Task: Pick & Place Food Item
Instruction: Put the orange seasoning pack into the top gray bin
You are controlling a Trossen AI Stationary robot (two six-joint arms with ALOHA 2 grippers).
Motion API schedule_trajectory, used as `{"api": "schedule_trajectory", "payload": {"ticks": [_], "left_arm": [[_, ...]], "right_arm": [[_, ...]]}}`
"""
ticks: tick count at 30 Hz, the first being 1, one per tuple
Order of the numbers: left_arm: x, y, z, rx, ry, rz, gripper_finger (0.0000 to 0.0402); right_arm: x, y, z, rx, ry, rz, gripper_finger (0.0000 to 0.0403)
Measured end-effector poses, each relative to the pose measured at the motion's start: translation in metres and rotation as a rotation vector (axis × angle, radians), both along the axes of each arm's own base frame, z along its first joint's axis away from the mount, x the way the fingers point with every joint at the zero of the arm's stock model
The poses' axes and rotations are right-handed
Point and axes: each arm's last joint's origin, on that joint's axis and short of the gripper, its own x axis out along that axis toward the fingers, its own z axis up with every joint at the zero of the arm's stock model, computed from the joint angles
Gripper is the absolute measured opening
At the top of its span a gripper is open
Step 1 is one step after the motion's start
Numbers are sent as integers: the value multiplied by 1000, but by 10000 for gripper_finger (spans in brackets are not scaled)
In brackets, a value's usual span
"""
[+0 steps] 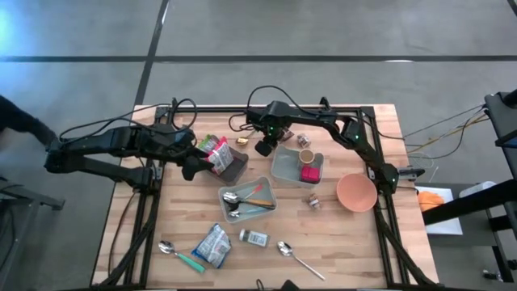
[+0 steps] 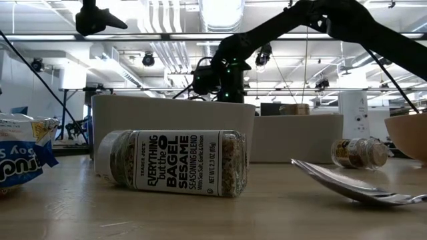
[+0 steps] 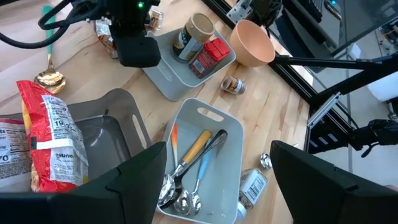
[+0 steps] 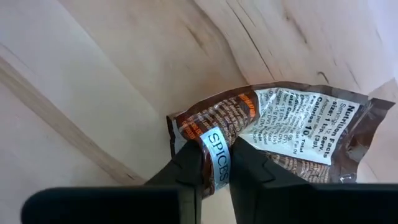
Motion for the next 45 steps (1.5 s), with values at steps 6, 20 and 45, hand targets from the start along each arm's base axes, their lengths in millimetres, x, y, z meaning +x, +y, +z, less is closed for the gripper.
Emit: {"api": "schedule_trajectory", "payload": {"ticks": [6,20,45], "left_arm": [[0,1,0,-66,-5,59,292],[4,18,9,-310,-168,432,292],[88,56,2,-211,-345,430,292]], "right_arm": [[0,0,8,-9,-19,6,39],[-18,32,116,-284,-163,337,40],[-29,132,216,-558,-517,605,42]]}}
